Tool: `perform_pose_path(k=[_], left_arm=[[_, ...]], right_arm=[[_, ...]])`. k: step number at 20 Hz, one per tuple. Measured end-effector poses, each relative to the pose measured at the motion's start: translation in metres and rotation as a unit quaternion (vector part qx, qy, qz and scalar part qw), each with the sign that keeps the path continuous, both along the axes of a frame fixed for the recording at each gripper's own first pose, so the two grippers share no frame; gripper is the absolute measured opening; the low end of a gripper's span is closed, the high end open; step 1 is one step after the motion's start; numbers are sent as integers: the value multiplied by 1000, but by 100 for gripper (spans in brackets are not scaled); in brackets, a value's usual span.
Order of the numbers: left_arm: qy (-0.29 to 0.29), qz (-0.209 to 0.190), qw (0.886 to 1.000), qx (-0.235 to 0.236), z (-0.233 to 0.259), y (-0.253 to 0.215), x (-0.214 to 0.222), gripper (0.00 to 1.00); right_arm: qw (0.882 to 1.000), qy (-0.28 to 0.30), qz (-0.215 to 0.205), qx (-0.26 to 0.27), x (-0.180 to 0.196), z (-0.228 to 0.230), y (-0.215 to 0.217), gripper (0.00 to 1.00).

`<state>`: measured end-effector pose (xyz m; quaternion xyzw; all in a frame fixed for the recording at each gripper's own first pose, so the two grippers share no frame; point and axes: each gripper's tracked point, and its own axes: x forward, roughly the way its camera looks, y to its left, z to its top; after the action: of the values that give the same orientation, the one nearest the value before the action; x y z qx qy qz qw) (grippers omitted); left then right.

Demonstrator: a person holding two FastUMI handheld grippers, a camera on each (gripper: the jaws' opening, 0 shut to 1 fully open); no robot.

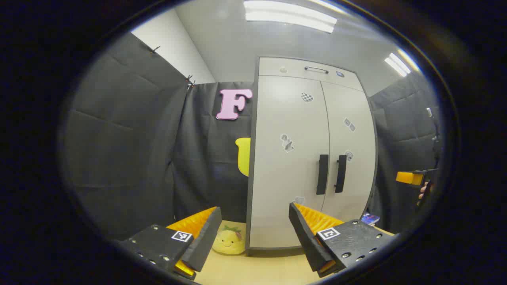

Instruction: Open the right door of the double-door shoe cabinet with the right hand, and open the left door with the left hand.

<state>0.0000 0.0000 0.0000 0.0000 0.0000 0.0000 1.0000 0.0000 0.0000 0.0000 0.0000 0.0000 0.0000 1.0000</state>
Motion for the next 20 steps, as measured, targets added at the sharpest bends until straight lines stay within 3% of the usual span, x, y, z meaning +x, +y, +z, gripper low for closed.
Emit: perform_pose_path(k=[1,8,20], left_arm=[[-5,1,1000,3,0,1,-1,98],[-6,6,999,-33,-15,8,-3,100],[16,5,1000,-23,-32,7,-2,98]], right_arm=[[1000,0,-1,0,0,-1,1,96],[1000,4,7,-3,0,-3,9,96],[999,15,35,11,13,-2,42,96]])
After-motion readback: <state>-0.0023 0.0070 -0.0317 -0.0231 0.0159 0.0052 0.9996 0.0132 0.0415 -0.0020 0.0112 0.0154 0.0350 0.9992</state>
